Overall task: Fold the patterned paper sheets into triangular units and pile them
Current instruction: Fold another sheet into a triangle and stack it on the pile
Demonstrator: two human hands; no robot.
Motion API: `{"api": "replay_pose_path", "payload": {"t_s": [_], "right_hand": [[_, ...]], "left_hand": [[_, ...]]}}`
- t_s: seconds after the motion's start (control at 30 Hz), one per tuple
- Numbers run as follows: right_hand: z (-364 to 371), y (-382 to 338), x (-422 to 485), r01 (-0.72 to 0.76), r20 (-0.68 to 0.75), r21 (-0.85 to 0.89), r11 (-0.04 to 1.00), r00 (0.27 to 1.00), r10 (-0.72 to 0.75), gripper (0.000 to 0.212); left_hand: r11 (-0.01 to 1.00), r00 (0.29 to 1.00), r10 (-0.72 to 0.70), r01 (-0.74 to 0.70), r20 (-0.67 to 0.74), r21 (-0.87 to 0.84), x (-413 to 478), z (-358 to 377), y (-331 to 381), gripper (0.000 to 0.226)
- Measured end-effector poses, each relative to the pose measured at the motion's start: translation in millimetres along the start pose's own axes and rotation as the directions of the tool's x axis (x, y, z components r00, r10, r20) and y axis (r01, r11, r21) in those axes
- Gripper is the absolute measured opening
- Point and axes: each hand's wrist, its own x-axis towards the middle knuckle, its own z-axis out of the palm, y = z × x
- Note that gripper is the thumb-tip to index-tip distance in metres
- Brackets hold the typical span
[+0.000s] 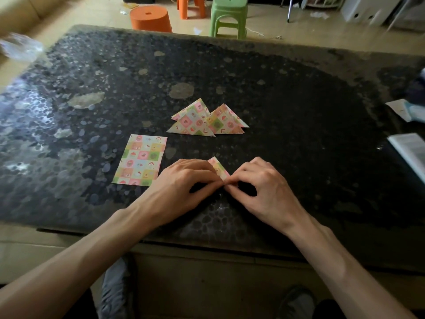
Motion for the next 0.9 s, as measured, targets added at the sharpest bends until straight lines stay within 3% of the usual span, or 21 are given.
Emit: {"api": "replay_pose_path", "payload": {"t_s": [0.2, 0.33, 0.57, 0.9], "right_hand": [[-5, 9, 1, -0.155, 0.005, 0.048, 0.987, 0.988, 0.155, 0.019], [1, 7, 3, -0.217, 0.014, 0.059, 0.974, 0.976, 0.216, 0.022], [10, 2, 5, -0.27, -0.02, 0.02, 0.963, 0.963, 0.27, 0.021], [12, -5, 10, -0.358, -0.027, 0.042, 0.933, 0.933, 0.359, 0.027]], "left_hand": [[0.986, 0.984, -0.153, 0.145, -0.094, -0.086, 4, 1, -1, 0.021], [0.97, 0.961, -0.242, 0.234, -0.131, -0.07, 8, 5, 1, 0.034], [0.938, 0.921, -0.343, 0.347, -0.184, -0.011, 14, 10, -2, 0.036], [0.898, 0.9, -0.435, 0.435, 0.018, -0.056, 21, -5, -13, 0.047]]}}
